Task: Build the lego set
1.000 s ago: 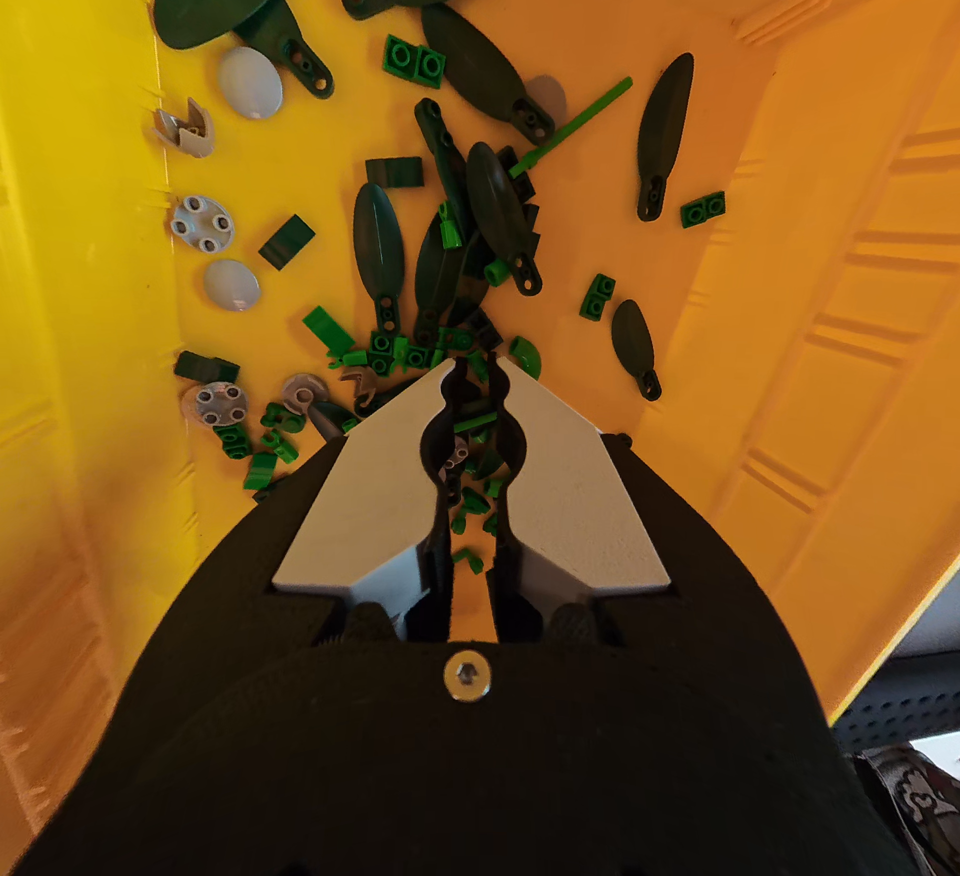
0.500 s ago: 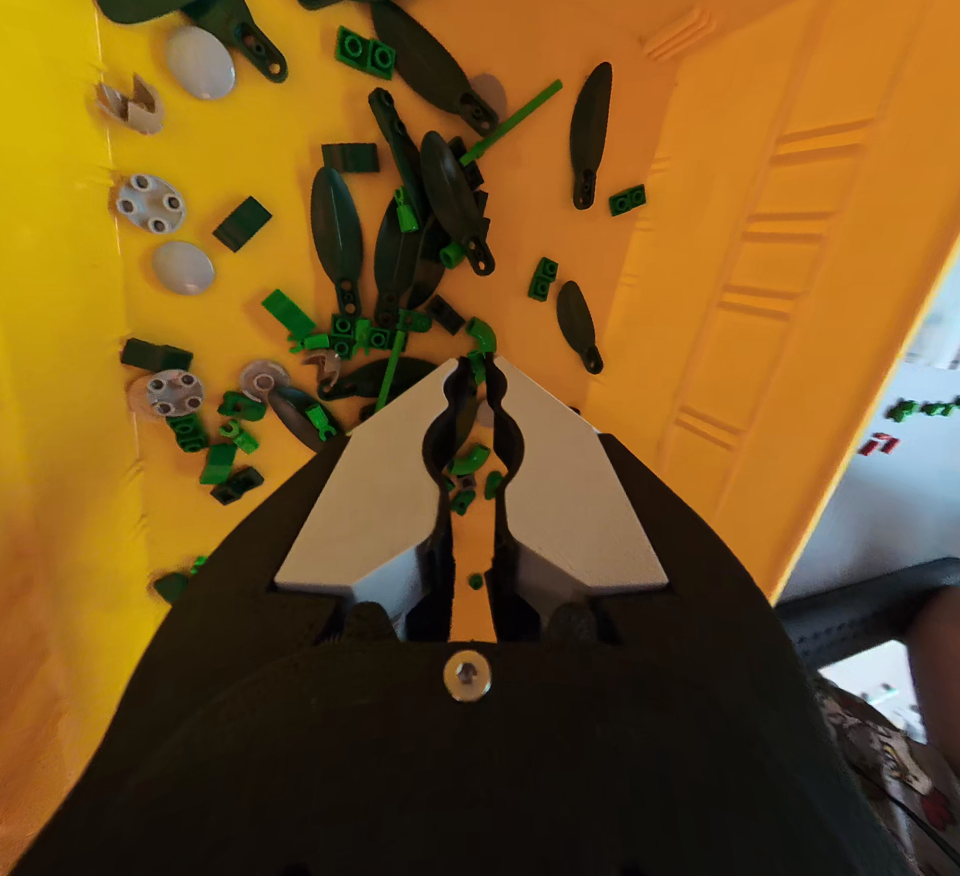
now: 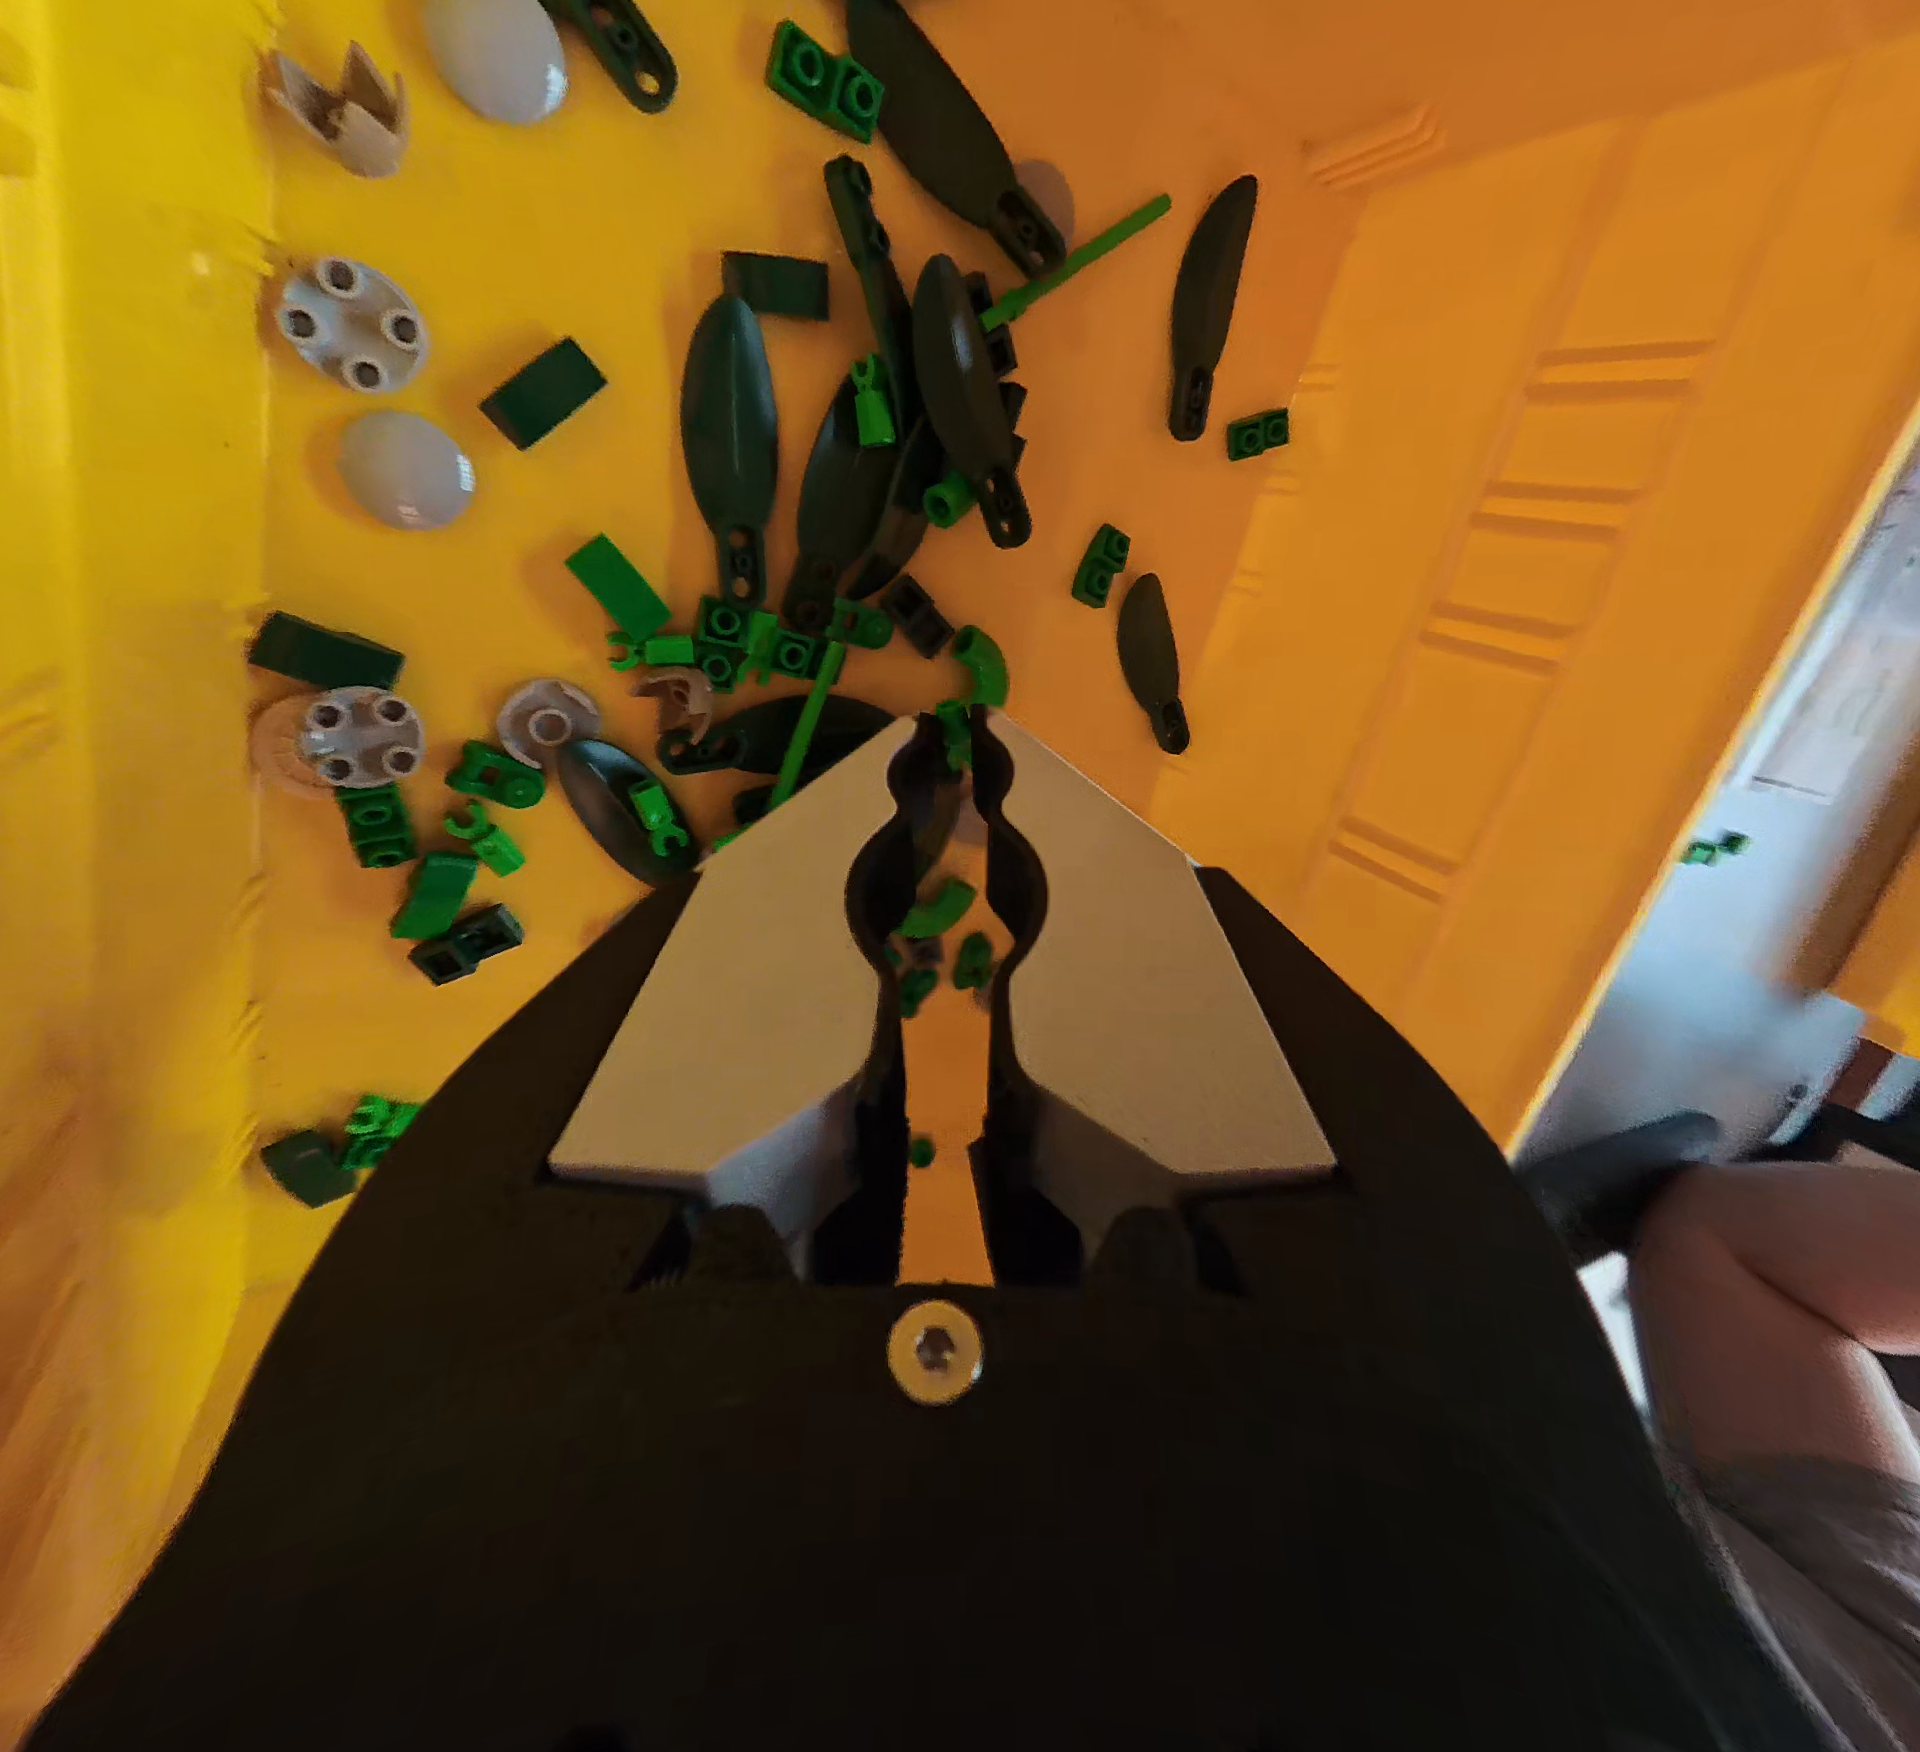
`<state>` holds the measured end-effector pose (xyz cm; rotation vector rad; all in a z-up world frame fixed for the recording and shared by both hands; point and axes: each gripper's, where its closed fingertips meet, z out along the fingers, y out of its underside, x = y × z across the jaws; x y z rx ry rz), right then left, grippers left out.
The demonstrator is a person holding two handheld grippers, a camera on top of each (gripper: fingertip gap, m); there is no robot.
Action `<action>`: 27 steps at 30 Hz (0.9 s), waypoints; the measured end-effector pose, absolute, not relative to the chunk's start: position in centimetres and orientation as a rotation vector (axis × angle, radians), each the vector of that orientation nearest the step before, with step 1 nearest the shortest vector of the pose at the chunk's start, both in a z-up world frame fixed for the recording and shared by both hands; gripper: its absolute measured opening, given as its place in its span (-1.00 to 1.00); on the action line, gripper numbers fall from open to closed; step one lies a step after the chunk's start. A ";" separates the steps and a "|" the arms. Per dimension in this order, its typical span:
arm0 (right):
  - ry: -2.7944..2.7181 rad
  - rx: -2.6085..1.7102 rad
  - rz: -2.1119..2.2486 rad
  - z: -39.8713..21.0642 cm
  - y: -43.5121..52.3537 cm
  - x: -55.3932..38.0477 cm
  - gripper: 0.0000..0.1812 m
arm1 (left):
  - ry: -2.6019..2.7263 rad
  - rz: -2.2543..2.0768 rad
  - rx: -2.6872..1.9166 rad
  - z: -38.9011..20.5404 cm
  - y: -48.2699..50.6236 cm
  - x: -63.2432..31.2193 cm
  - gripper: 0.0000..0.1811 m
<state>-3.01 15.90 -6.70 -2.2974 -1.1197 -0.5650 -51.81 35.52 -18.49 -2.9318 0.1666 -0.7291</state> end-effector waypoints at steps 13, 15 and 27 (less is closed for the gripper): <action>-1.122 -2.301 -0.566 -6.8 15.8 -2.9 -0.22 | 0.322 -0.447 -2.987 -20.2 36.1 -52.1 -0.91; -1.123 -2.302 -0.564 -6.8 15.8 -2.9 -0.22 | 0.303 -0.470 -2.983 -20.1 36.1 -52.0 -0.85; -1.130 -2.305 -0.561 -6.9 15.8 -3.0 -0.22 | 0.445 -0.527 -2.650 -15.9 39.3 -52.1 -0.83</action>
